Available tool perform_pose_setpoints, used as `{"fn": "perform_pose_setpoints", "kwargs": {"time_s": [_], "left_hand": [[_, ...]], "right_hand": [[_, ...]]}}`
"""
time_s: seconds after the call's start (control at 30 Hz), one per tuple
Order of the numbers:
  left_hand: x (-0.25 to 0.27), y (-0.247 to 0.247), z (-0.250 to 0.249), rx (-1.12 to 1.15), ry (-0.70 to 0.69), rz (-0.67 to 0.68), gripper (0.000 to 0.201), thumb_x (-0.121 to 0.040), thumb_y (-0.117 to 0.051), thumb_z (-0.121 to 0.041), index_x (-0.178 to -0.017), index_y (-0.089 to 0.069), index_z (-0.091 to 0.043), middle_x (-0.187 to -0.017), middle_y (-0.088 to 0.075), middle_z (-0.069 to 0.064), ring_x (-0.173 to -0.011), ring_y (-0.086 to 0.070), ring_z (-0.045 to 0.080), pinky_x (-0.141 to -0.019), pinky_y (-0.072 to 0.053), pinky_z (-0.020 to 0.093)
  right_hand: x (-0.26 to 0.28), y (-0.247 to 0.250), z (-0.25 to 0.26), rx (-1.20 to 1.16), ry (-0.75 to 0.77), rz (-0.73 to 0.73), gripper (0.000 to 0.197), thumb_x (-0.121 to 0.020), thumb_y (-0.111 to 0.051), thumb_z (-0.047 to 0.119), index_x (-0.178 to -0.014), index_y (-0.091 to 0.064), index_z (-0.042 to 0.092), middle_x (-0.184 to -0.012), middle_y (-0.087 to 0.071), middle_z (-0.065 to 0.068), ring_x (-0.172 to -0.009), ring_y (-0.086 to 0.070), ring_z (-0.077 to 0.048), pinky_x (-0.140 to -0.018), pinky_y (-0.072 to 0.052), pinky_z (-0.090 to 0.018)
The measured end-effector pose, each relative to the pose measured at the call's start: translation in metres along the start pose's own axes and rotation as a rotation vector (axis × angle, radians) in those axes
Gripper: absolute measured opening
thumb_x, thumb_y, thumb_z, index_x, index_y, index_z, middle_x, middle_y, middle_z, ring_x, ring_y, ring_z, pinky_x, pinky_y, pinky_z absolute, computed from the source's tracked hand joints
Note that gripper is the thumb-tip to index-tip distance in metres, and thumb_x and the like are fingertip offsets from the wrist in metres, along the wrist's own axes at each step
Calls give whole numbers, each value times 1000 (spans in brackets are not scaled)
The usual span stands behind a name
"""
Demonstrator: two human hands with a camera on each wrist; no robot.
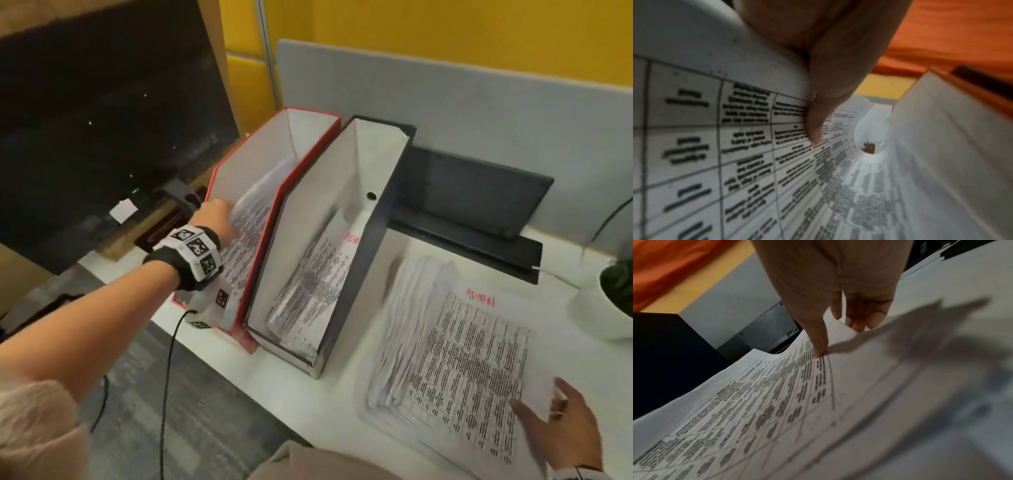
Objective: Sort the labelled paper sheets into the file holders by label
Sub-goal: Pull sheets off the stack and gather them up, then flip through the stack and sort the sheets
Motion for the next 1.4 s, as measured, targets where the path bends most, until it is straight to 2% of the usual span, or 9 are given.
{"fn": "perform_pose_setpoints", "kwargs": {"time_s": [0.2,0.4,0.67,0.83,0.93,1.0,1.13,1.27,1.4], "left_hand": [[-15,-47,-2,-215,-35,232,32,-85,-58,-5,-116,-56,0,-115,-61,19,-108,-57,35,-91,-46,38],[-18,-64,-3,-341,-74,319,26,-86,-60,-23,-103,-62,-3,-108,-65,13,-99,-61,31,-88,-49,36],[-18,28,-36,165,-84,-36,30,-91,-52,-8,-121,-57,-9,-119,-60,13,-108,-58,29,-93,-47,39],[39,98,-120,495,-411,-325,22,-89,-49,-13,-106,-64,-14,-97,-67,4,-84,-65,18,-79,-54,33],[82,98,-177,669,-605,-364,17,-87,-53,-13,-98,-66,-12,-88,-64,-7,-71,-59,1,-68,-49,14],[112,80,-211,817,-691,-325,15,-86,-53,-12,-94,-66,-15,-82,-61,-16,-68,-57,-3,-64,-45,9],[160,-6,-263,800,-761,-95,14,-84,-54,-15,-90,-67,-19,-75,-62,-12,-65,-58,4,-68,-51,24],[174,-119,-270,623,-615,266,18,-87,-53,-7,-97,-66,-13,-76,-58,-7,-64,-55,13,-92,-47,47],[158,-169,-250,390,-466,322,20,-89,-55,-15,-108,-59,-7,-102,-64,13,-89,-61,27,-82,-52,38]], "right_hand": [[2,0,0,38,23,4,80,-67,-82,15,-135,-43,1,-106,-57,-27,-99,-54,-39,-95,-40,-49],[4,-2,1,41,26,-9,80,-69,-80,13,-137,-40,1,-117,-53,-29,-107,-51,-41,-98,-38,-50],[1,-7,-4,39,-9,12,83,-73,-78,13,-143,-34,8,-129,-49,-27,-116,-51,-41,-104,-37,-51],[5,-7,-1,47,-2,-1,81,-74,-77,13,-142,-34,7,-125,-48,-27,-116,-48,-39,-102,-37,-47],[4,-9,-1,43,-11,19,82,-76,-75,15,-144,-30,8,-131,-45,-24,-123,-44,-37,-106,-36,-46],[4,-10,-3,43,-21,32,82,-78,-74,17,-145,-28,10,-135,-42,-21,-127,-41,-35,-108,-34,-45],[7,-9,-4,64,-16,52,80,-81,-71,19,-146,-25,12,-137,-40,-18,-130,-37,-32,-111,-30,-39],[8,-9,-1,61,-26,65,80,-81,-71,19,-146,-25,13,-133,-41,-18,-127,-39,-32,-110,-32,-40],[9,-7,0,76,-38,77,80,-81,-70,18,-146,-24,13,-136,-39,-17,-129,-36,-31,-109,-31,-36]]}}
Point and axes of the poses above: each hand's wrist, its own x-axis away from the middle knuckle, its own y-axis out of the back of the hand, z = x × y, the point moved 7 cm from there along -x, towards the middle knuckle
